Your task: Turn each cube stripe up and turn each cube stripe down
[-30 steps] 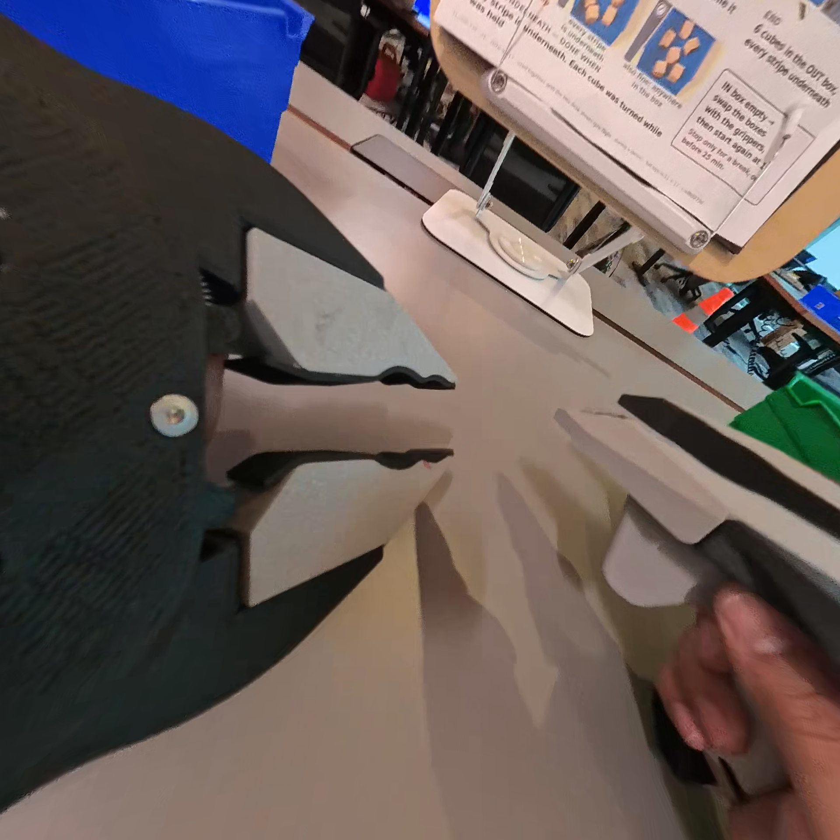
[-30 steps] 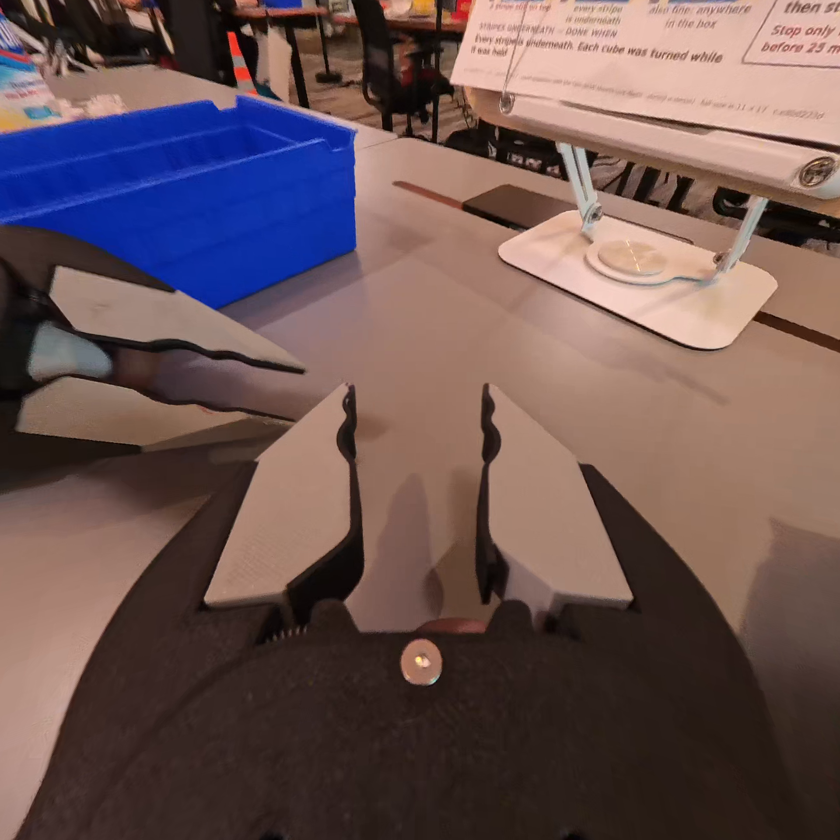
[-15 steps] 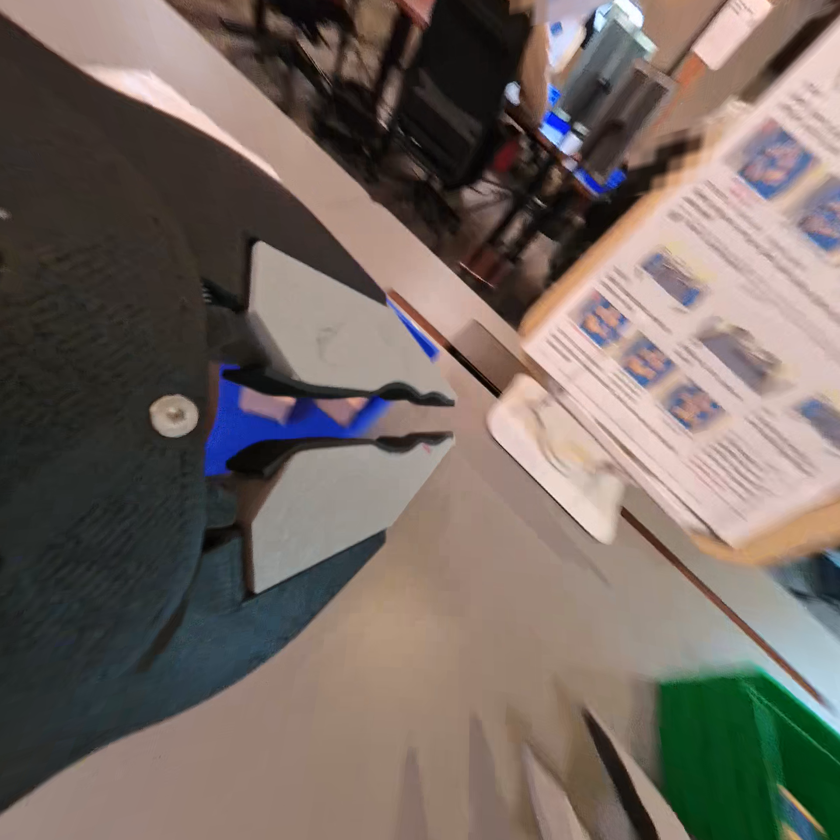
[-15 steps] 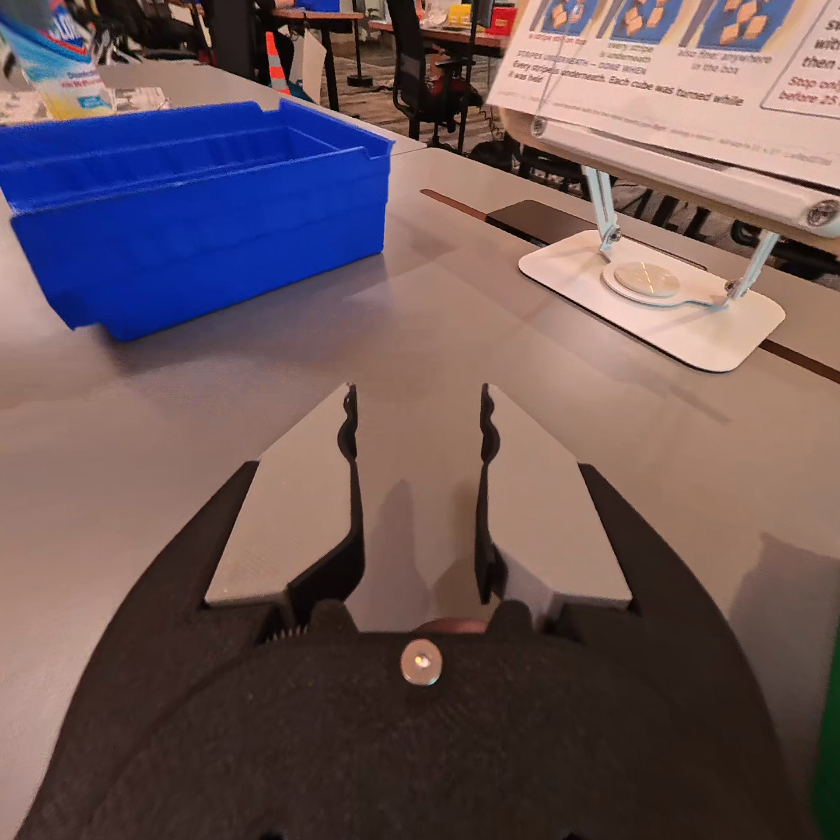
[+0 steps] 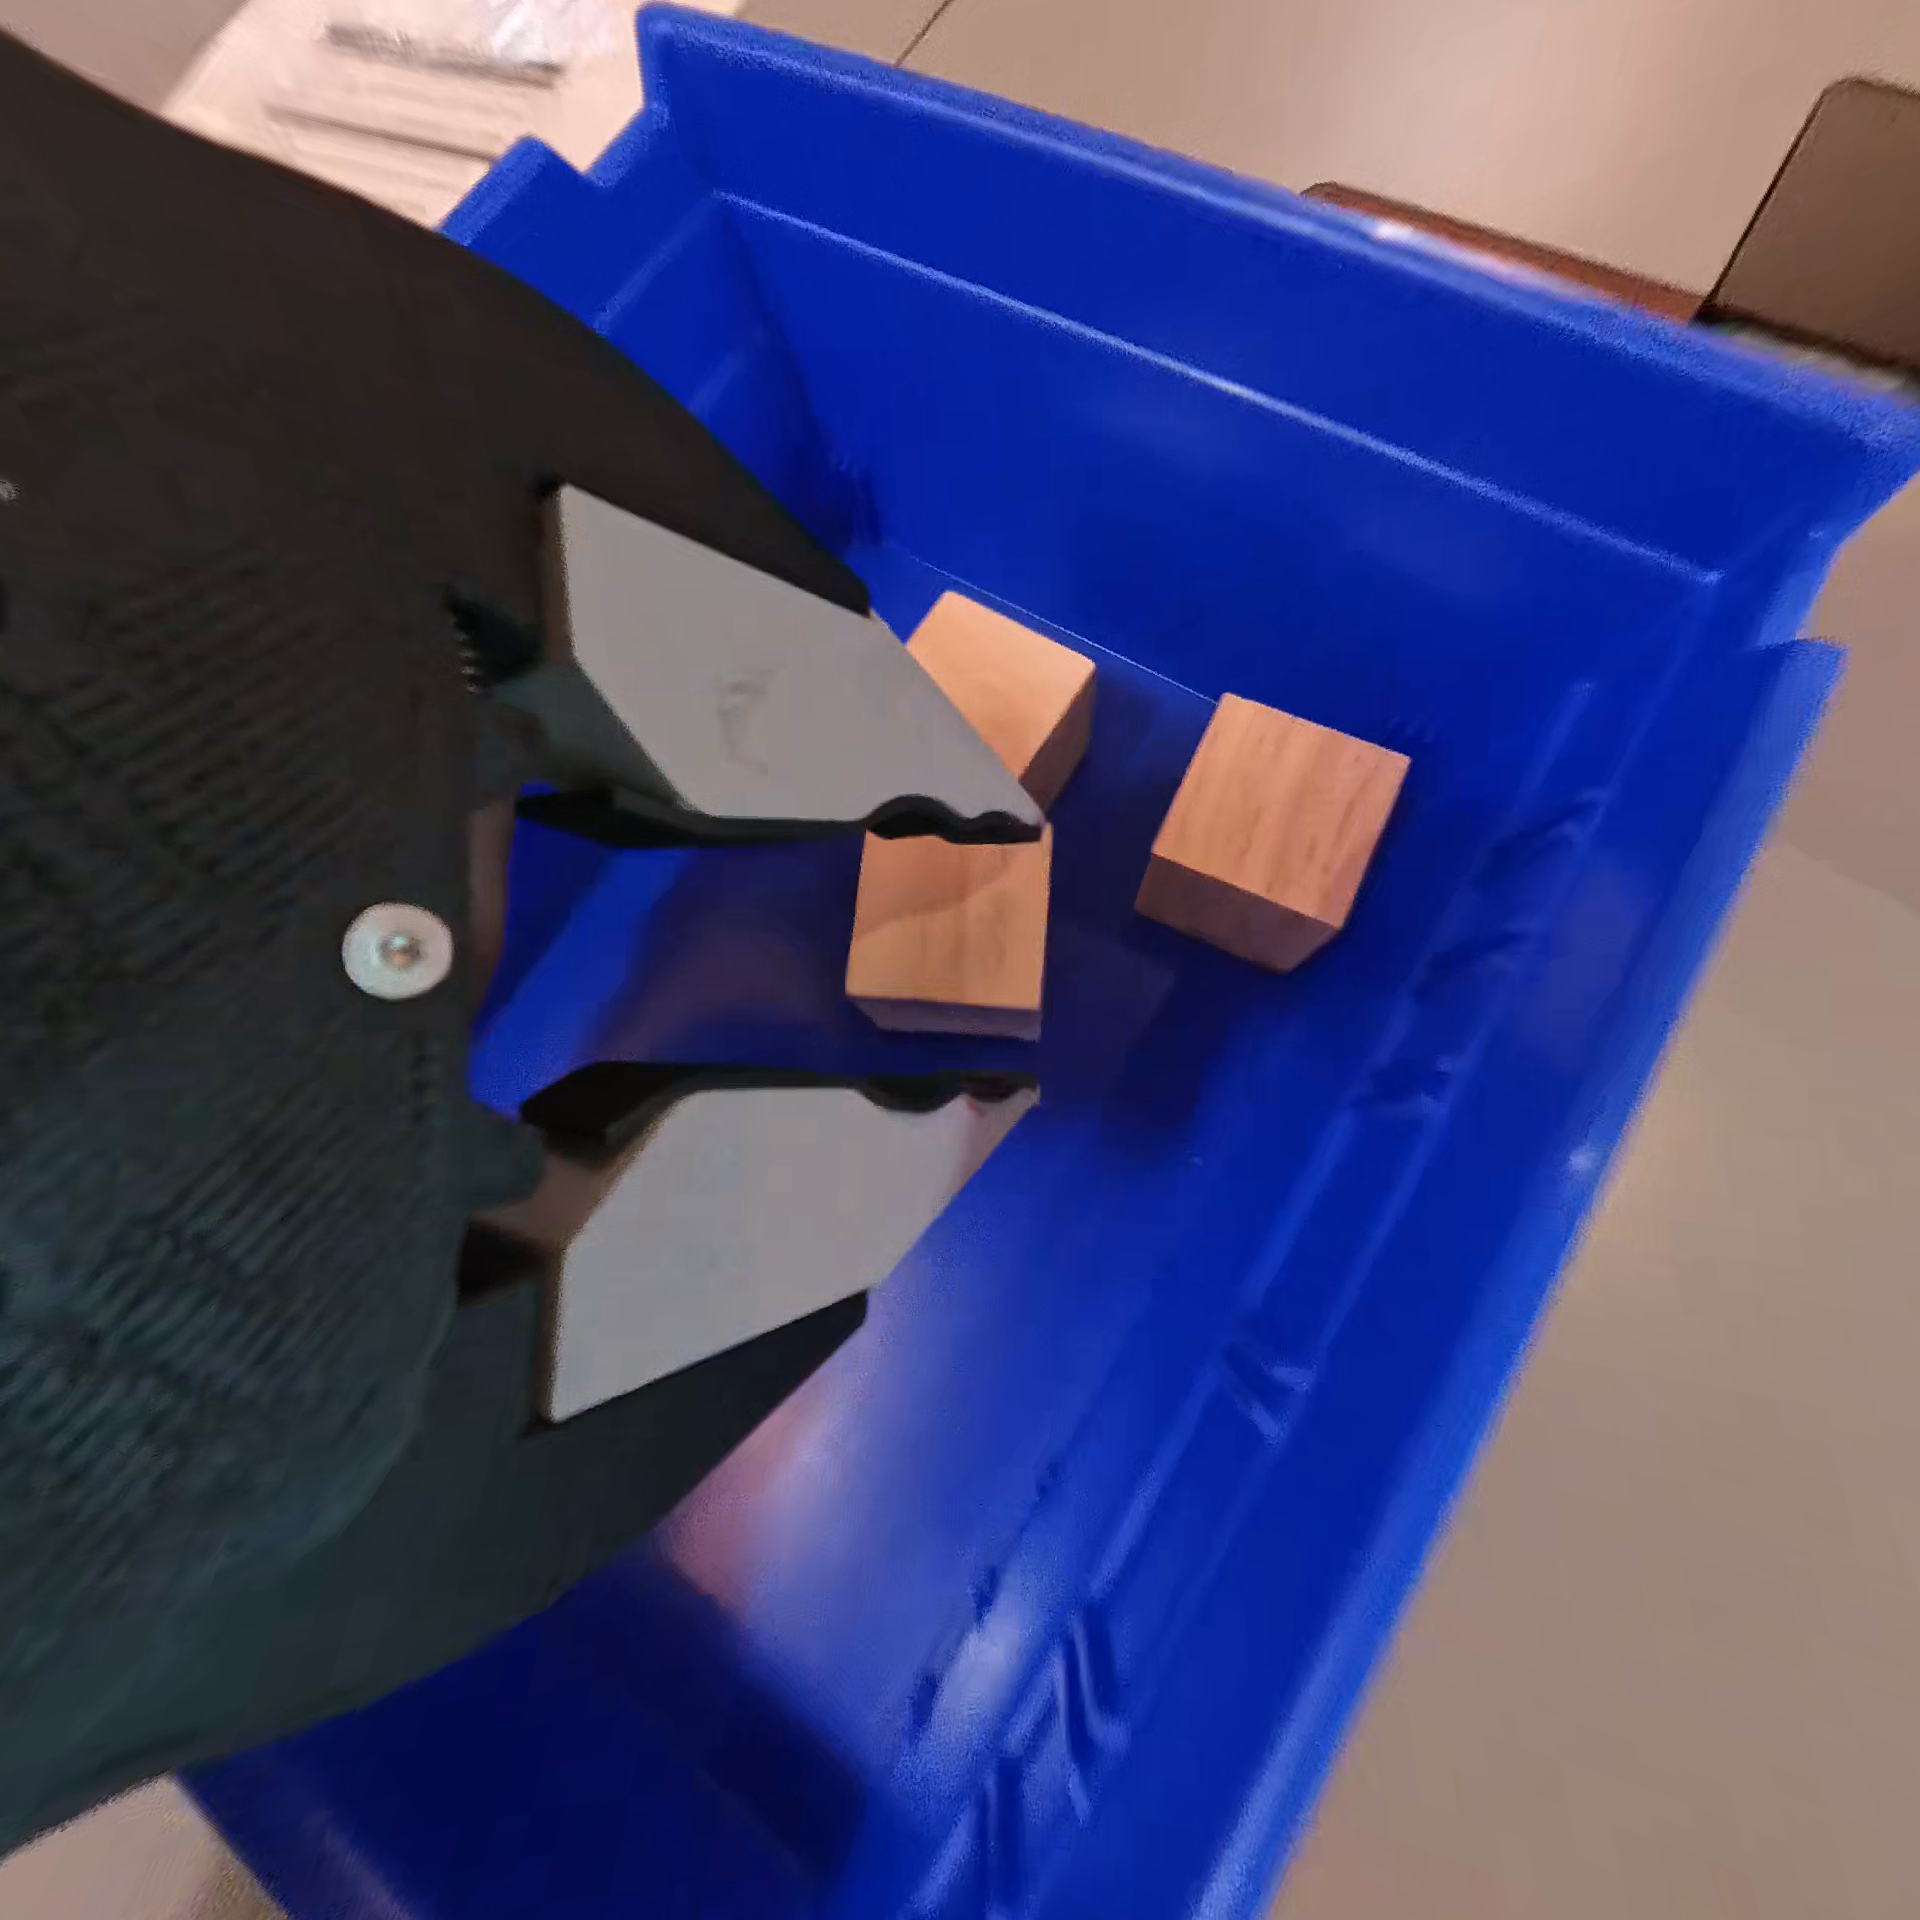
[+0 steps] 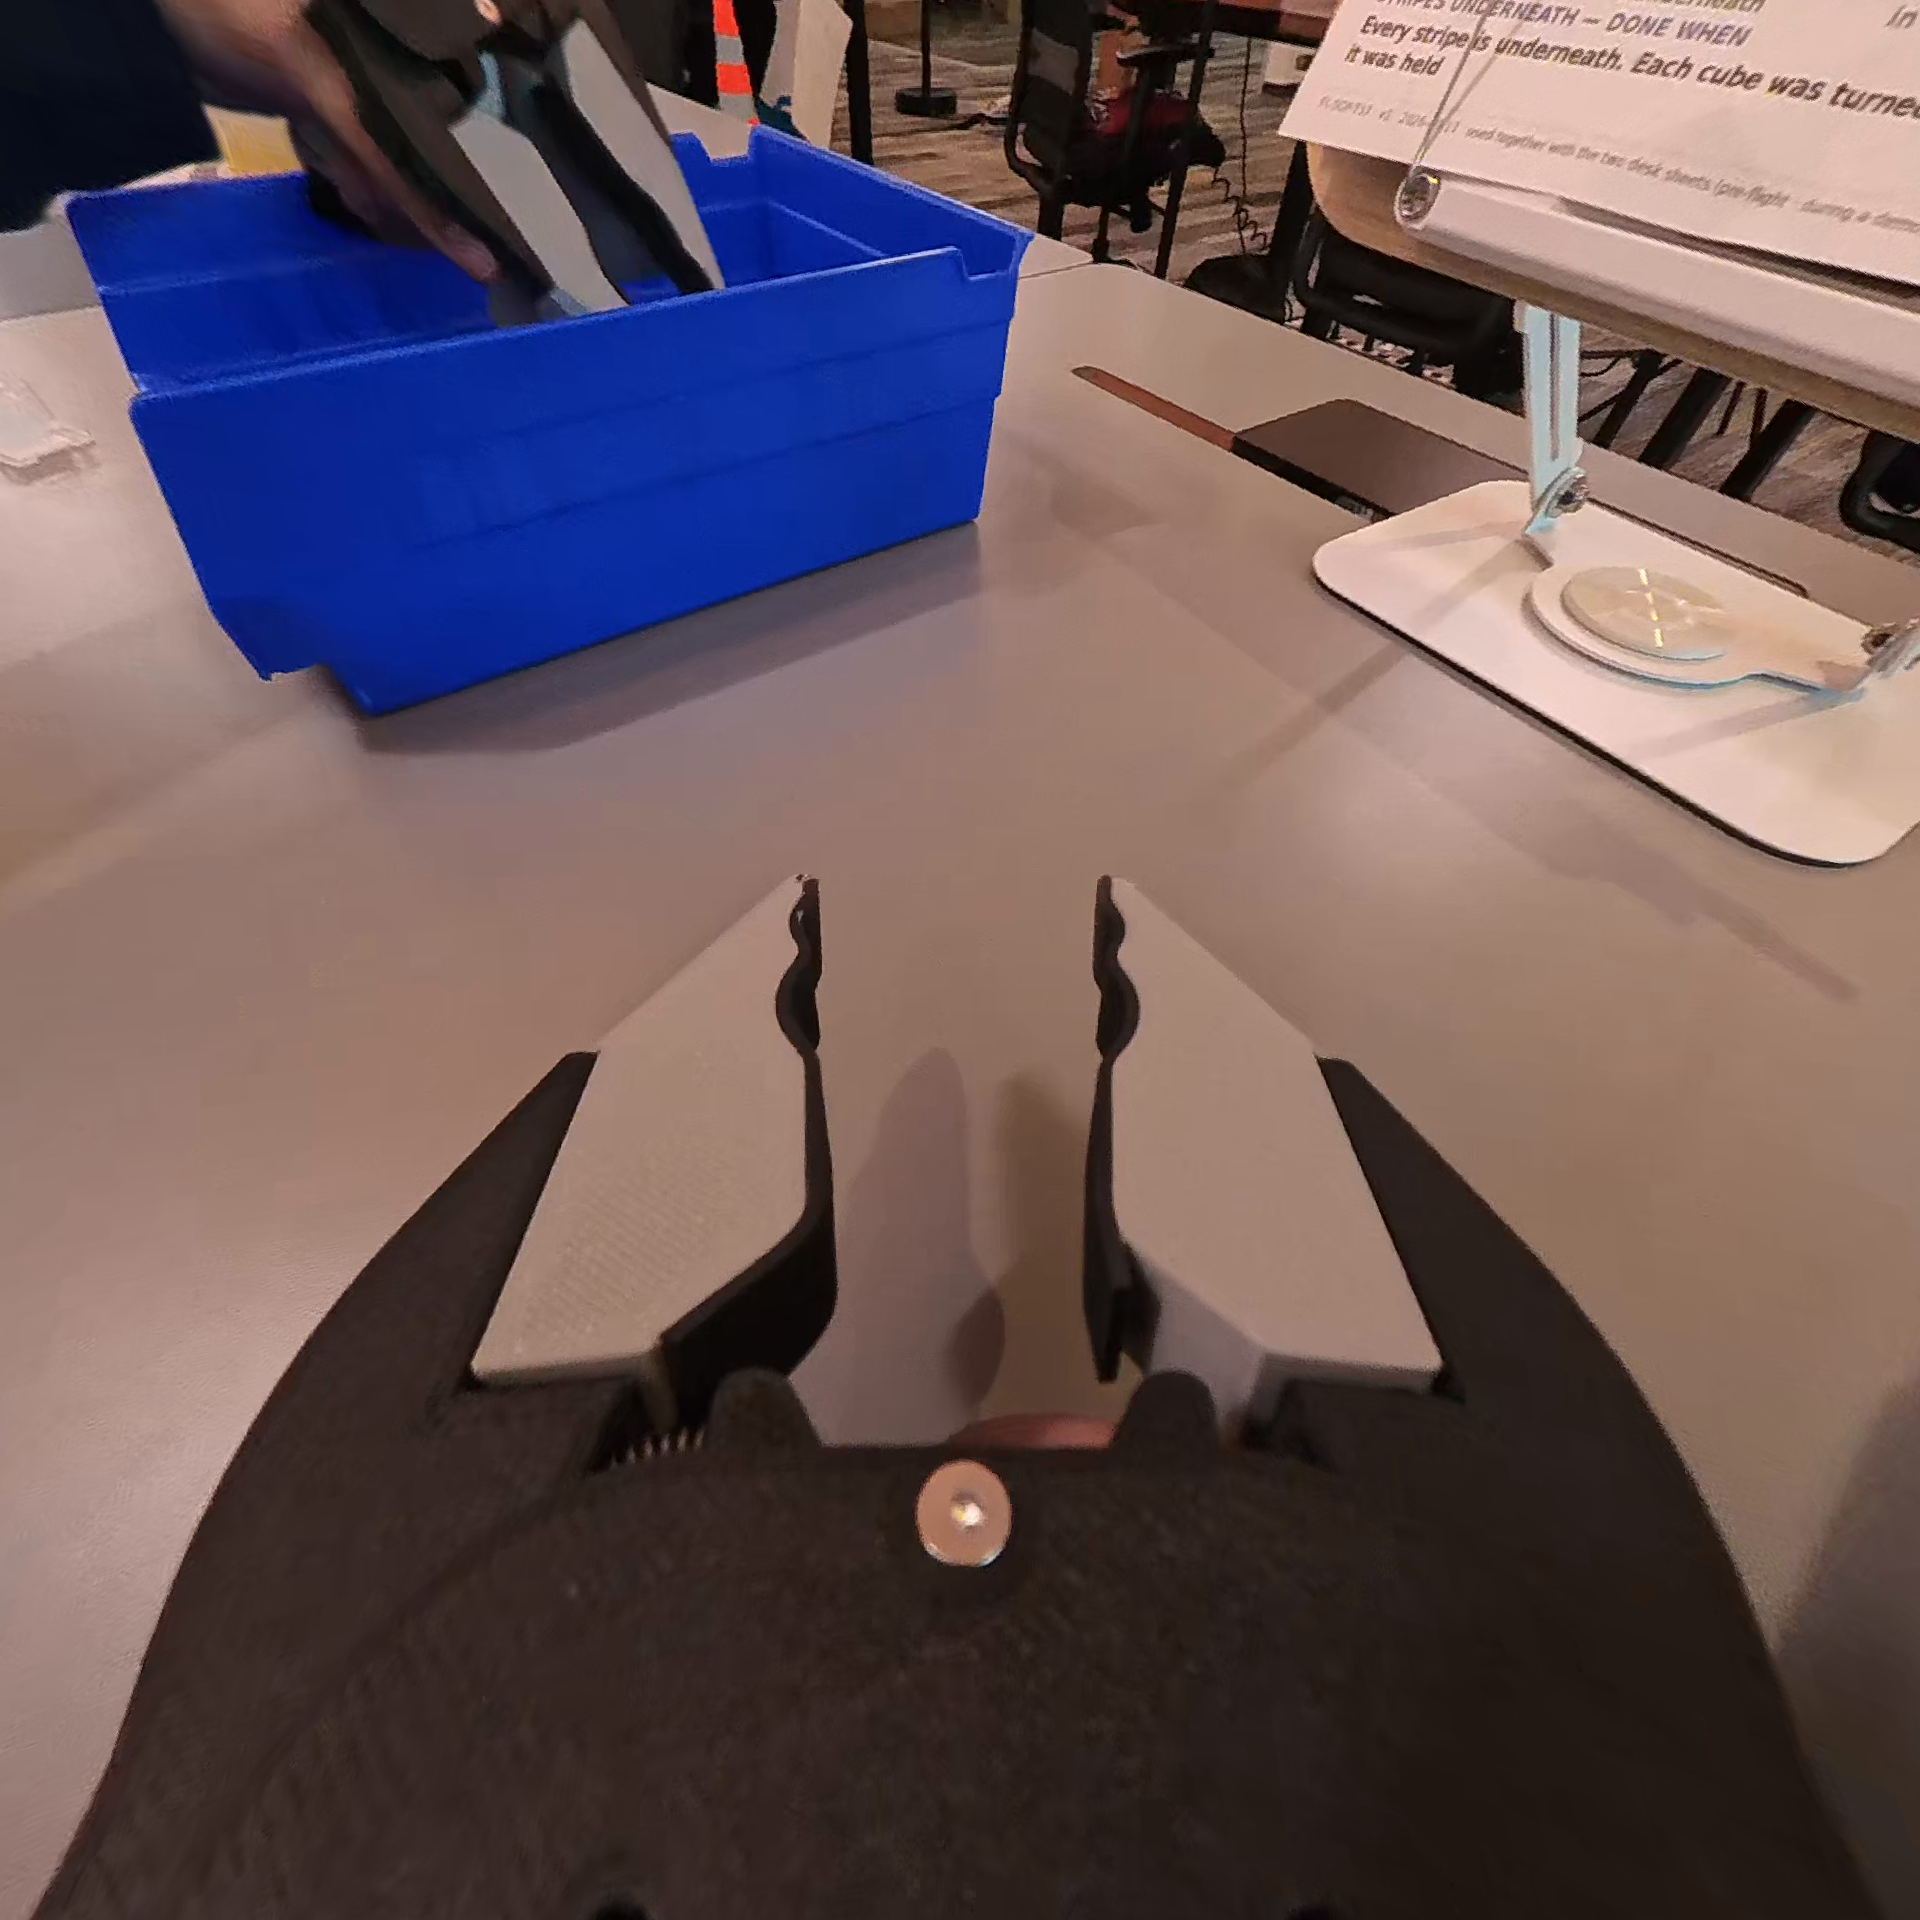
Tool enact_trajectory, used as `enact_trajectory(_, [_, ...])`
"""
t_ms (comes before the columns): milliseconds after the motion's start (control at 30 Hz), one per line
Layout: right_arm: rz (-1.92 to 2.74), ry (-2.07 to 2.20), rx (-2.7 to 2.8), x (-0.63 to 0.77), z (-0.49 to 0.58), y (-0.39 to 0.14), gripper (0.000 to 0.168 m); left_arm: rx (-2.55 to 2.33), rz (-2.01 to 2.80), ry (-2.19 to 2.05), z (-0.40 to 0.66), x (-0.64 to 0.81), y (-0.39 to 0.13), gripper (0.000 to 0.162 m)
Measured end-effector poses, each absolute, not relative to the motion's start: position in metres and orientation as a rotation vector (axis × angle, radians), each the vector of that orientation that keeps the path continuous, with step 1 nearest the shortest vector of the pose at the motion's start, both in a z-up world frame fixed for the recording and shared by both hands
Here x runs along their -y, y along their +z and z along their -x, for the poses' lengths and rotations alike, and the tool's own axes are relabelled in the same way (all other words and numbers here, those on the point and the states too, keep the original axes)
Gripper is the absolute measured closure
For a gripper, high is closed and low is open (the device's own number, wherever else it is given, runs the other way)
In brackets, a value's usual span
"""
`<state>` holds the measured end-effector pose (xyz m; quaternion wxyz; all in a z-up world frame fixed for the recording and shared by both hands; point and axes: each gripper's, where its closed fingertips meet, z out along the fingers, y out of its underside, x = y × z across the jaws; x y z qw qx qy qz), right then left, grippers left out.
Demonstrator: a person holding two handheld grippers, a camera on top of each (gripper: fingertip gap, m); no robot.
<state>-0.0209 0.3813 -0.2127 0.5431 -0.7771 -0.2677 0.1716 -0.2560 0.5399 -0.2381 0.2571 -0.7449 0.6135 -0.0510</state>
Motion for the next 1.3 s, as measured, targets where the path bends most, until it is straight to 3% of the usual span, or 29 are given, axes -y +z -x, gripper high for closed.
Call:
enact_trajectory(267, [1.853, 0.405, 0.664, -0.38, 0.026, -0.217, 0.119, -1.754, 2.024, 0.061, 0.266, -0.564, -0.254, 0.113])
enact_trajectory(333, [1.856, 0.413, 0.658, -0.38, 0.025, -0.217, 0.119, -1.784, 2.037, 0.059, 0.268, -0.556, -0.257, 0.099])
enact_trajectory(700, [1.837, 0.418, 0.659, -0.377, 0.025, -0.211, 0.119, -1.833, 1.948, 0.26, 0.288, -0.544, -0.25, 0.112])
enact_trajectory(833, [1.849, 0.403, 0.682, -0.377, 0.027, -0.216, 0.12, -1.675, 2.082, 0.088, 0.279, -0.55, -0.253, 0.12])
enact_trajectory(933, [1.859, 0.404, 0.684, -0.378, 0.027, -0.219, 0.12, -1.625, 2.206, 0.064, 0.283, -0.552, -0.272, 0.112])
enact_trajectory(1133, [1.879, 0.447, 0.676, -0.377, 0.024, -0.221, 0.119, -1.535, 2.184, -0.012, 0.269, -0.547, -0.271, 0.115])
enact_trajectory(1300, [1.913, 0.636, 0.723, -0.364, 0.039, -0.225, 0.117, -1.335, 2.028, 0.079, 0.265, -0.542, -0.24, 0.116])
